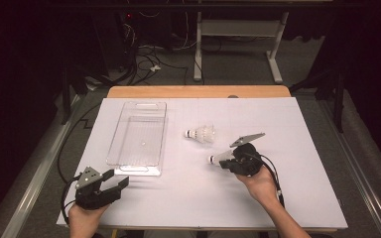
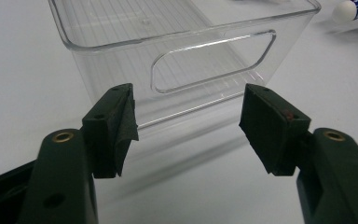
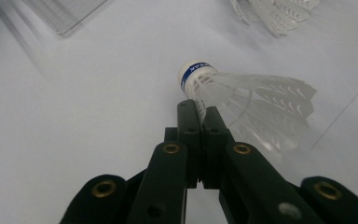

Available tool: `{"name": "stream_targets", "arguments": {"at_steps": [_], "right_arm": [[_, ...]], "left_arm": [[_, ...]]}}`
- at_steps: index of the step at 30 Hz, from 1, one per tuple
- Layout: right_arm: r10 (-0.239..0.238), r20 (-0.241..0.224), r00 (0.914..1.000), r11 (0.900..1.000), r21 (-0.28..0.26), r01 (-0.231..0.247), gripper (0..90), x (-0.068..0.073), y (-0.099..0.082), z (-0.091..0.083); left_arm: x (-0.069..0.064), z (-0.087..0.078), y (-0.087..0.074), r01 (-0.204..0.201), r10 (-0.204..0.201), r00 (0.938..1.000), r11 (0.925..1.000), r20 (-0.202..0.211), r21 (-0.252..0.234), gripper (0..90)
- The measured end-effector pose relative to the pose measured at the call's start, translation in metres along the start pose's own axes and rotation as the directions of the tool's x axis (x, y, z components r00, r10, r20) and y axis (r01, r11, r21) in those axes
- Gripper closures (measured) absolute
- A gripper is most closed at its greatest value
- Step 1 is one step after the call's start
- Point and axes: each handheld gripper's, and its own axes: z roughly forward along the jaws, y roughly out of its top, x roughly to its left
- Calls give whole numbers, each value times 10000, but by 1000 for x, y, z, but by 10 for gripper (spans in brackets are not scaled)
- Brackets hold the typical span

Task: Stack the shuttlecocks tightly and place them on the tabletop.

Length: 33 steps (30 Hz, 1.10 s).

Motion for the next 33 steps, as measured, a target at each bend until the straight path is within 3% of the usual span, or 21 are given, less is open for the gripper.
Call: {"name": "stream_targets", "arguments": {"at_steps": [18,33], "right_arm": [[635,217,9977,9977,-240,-629,900,-27,3,-19],[1158,304,9928,9921,-521,-1141,900,-49,21,-16]], "left_arm": [[-1,2,1,-135,134,9999,9999,51,92,367],[-1,1,0,-61,61,10000,10000,12,72,367]]}}
